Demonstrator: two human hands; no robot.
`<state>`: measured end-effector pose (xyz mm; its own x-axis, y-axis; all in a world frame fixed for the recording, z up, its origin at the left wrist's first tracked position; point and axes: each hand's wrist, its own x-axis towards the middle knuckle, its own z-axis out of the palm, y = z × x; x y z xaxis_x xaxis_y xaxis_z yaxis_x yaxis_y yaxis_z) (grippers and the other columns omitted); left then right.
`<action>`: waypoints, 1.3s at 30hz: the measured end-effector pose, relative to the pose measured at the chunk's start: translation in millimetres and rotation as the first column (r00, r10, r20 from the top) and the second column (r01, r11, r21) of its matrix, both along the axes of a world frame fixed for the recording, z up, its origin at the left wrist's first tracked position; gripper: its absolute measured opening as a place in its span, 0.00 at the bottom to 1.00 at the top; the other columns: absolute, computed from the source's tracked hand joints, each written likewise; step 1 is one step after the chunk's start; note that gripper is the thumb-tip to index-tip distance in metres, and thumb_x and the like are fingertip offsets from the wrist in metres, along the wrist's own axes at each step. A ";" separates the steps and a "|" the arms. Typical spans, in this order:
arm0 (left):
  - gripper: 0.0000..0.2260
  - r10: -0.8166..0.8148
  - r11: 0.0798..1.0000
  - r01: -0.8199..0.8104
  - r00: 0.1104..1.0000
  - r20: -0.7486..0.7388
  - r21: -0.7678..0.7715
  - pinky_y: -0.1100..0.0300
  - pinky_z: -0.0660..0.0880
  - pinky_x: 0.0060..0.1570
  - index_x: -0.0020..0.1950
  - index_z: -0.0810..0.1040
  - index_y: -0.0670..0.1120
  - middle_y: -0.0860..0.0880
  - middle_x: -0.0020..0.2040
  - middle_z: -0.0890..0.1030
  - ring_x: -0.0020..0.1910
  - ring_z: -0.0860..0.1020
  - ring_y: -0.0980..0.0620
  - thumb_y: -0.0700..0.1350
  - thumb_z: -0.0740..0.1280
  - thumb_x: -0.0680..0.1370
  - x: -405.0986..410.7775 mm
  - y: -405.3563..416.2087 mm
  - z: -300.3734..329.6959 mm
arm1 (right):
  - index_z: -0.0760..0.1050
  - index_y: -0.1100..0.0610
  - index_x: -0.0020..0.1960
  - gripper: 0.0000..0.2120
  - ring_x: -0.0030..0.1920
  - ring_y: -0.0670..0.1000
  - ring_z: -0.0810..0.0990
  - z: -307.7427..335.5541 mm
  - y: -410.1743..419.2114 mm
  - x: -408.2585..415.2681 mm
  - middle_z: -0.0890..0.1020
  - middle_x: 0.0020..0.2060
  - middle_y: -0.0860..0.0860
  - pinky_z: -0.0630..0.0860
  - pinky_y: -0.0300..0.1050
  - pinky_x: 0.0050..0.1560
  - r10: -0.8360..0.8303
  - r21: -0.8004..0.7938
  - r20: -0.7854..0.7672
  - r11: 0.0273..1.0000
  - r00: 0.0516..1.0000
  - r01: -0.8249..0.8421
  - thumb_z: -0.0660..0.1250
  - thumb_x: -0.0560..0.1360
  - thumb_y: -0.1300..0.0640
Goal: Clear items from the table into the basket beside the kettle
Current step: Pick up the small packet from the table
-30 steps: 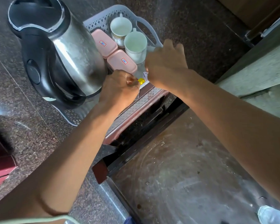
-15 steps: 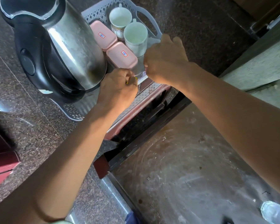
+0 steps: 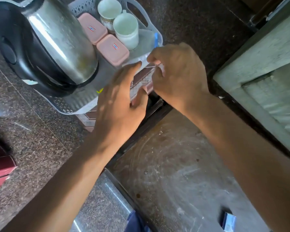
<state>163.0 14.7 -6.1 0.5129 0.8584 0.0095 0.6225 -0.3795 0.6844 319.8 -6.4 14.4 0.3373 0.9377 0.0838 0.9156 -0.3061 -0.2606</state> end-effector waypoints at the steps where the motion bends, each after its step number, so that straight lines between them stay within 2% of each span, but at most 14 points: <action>1: 0.25 -0.022 1.000 0.022 1.000 0.020 0.008 0.48 0.72 0.80 0.81 0.76 0.44 0.47 0.78 0.79 0.78 0.78 0.46 0.44 0.68 0.82 -2.7 -13.8 -1.3 | 0.83 0.50 0.63 0.16 0.57 0.57 0.81 -2.0 -18.0 -1.3 0.86 0.54 0.50 0.81 0.54 0.56 -0.010 0.029 -0.029 1.000 1.000 0.011 0.66 0.78 0.61; 4: 0.27 -0.131 0.991 0.133 0.990 0.058 -0.026 0.47 0.72 0.81 0.81 0.76 0.43 0.46 0.79 0.79 0.79 0.77 0.45 0.43 0.69 0.80 -9.3 -58.1 -12.0 | 0.84 0.53 0.58 0.14 0.52 0.56 0.83 -10.5 -79.2 -6.6 0.86 0.49 0.51 0.80 0.54 0.52 -0.026 0.100 -0.180 0.994 0.983 0.044 0.65 0.78 0.62; 7: 0.27 -0.204 0.961 0.218 0.974 0.098 -0.168 0.51 0.72 0.81 0.80 0.76 0.44 0.49 0.77 0.80 0.78 0.78 0.50 0.45 0.71 0.80 -14.6 -118.2 -28.1 | 0.86 0.54 0.57 0.14 0.48 0.55 0.85 -24.4 -158.6 -13.3 0.88 0.48 0.50 0.83 0.52 0.46 -0.078 0.136 -0.303 0.983 0.950 0.124 0.68 0.76 0.65; 9: 0.27 -0.259 0.936 0.266 0.964 0.061 -0.230 0.51 0.72 0.81 0.81 0.76 0.46 0.50 0.78 0.79 0.78 0.78 0.49 0.48 0.71 0.81 -19.2 -162.6 -40.4 | 0.86 0.51 0.59 0.16 0.49 0.56 0.87 -37.5 -212.0 -17.1 0.88 0.51 0.48 0.84 0.53 0.45 -0.132 0.054 -0.326 0.986 0.936 0.158 0.68 0.75 0.64; 11: 0.30 -0.367 0.899 0.345 0.930 -0.034 -0.271 0.43 0.73 0.80 0.82 0.75 0.47 0.48 0.82 0.76 0.81 0.75 0.43 0.47 0.75 0.80 -22.5 -204.5 -56.9 | 0.85 0.49 0.60 0.17 0.53 0.57 0.87 -51.9 -262.9 -19.4 0.88 0.54 0.48 0.85 0.56 0.48 -0.194 -0.070 -0.328 0.981 0.925 0.181 0.68 0.75 0.62; 13: 0.37 -0.517 0.845 0.455 0.831 -0.207 -0.281 0.37 0.67 0.83 0.87 0.67 0.49 0.47 0.88 0.66 0.88 0.65 0.39 0.51 0.77 0.80 -22.2 -238.6 -73.2 | 0.85 0.51 0.61 0.17 0.57 0.58 0.85 -68.2 -311.8 -20.4 0.87 0.56 0.50 0.85 0.57 0.51 -0.247 -0.162 -0.299 0.965 0.922 0.206 0.71 0.74 0.62; 16: 0.46 -0.638 0.770 0.555 0.650 -0.414 -0.314 0.35 0.51 0.88 0.91 0.48 0.54 0.50 0.92 0.43 0.92 0.44 0.40 0.63 0.71 0.81 -18.0 -276.6 -94.9 | 0.82 0.54 0.65 0.22 0.61 0.59 0.82 -91.2 -375.4 -21.6 0.85 0.61 0.53 0.85 0.60 0.53 -0.333 -0.311 -0.250 0.917 0.909 0.250 0.76 0.72 0.64; 18: 0.52 -0.647 0.758 0.571 0.593 -0.479 -0.316 0.33 0.45 0.88 0.91 0.42 0.54 0.48 0.91 0.35 0.91 0.39 0.37 0.67 0.72 0.79 -13.4 -294.3 -105.8 | 0.79 0.56 0.68 0.25 0.63 0.60 0.81 -102.9 -407.6 -21.7 0.82 0.66 0.54 0.84 0.61 0.55 -0.356 -0.369 -0.254 0.895 0.899 0.250 0.77 0.72 0.62; 20: 0.58 -0.639 0.759 0.579 0.572 -0.514 -0.299 0.31 0.43 0.87 0.91 0.38 0.52 0.47 0.90 0.31 0.90 0.37 0.34 0.68 0.75 0.76 -8.8 -306.9 -113.6 | 0.77 0.57 0.70 0.28 0.64 0.62 0.80 -112.6 -433.4 -21.7 0.80 0.68 0.56 0.84 0.60 0.56 -0.357 -0.383 -0.247 0.890 0.901 0.248 0.78 0.71 0.62; 23: 0.64 -0.615 0.770 0.585 0.577 -0.537 -0.254 0.30 0.45 0.87 0.91 0.39 0.51 0.45 0.90 0.32 0.90 0.38 0.32 0.67 0.80 0.72 -3.4 -316.7 -122.5 | 0.75 0.56 0.72 0.35 0.67 0.61 0.78 -122.6 -455.8 -22.6 0.77 0.71 0.55 0.84 0.57 0.55 -0.363 -0.447 -0.233 0.864 0.902 0.232 0.82 0.67 0.60; 26: 0.63 -0.618 0.762 0.596 0.548 -0.564 -0.255 0.30 0.48 0.88 0.92 0.41 0.51 0.43 0.91 0.33 0.90 0.39 0.32 0.66 0.81 0.72 1.9 -323.2 -128.8 | 0.74 0.56 0.74 0.37 0.69 0.61 0.76 -130.7 -466.8 -26.8 0.75 0.73 0.56 0.83 0.55 0.54 -0.359 -0.467 -0.237 0.857 0.903 0.218 0.82 0.67 0.59; 31: 0.62 -0.595 0.766 0.595 0.511 -0.620 -0.244 0.30 0.46 0.87 0.92 0.40 0.50 0.42 0.90 0.31 0.90 0.38 0.31 0.64 0.80 0.73 4.0 -330.3 -133.8 | 0.74 0.57 0.74 0.35 0.71 0.61 0.74 -140.4 -474.4 -34.7 0.73 0.75 0.56 0.81 0.56 0.59 -0.359 -0.444 -0.193 0.862 0.913 0.245 0.79 0.69 0.59; 34: 0.62 -0.586 0.779 0.577 0.529 -0.613 -0.247 0.32 0.46 0.88 0.92 0.42 0.51 0.44 0.90 0.32 0.90 0.38 0.33 0.64 0.81 0.73 3.9 -329.0 -134.7 | 0.74 0.57 0.74 0.31 0.71 0.61 0.74 -143.8 -474.4 -35.7 0.73 0.76 0.54 0.80 0.56 0.63 -0.374 -0.426 -0.185 0.864 0.909 0.268 0.78 0.72 0.61; 39: 0.62 -0.582 0.789 0.560 0.549 -0.600 -0.254 0.32 0.45 0.88 0.92 0.44 0.52 0.45 0.91 0.34 0.91 0.38 0.34 0.63 0.82 0.72 5.6 -329.1 -133.6 | 0.78 0.57 0.70 0.30 0.68 0.61 0.77 -146.5 -473.2 -33.7 0.77 0.72 0.55 0.82 0.58 0.60 -0.387 -0.399 -0.189 0.870 0.902 0.290 0.81 0.70 0.59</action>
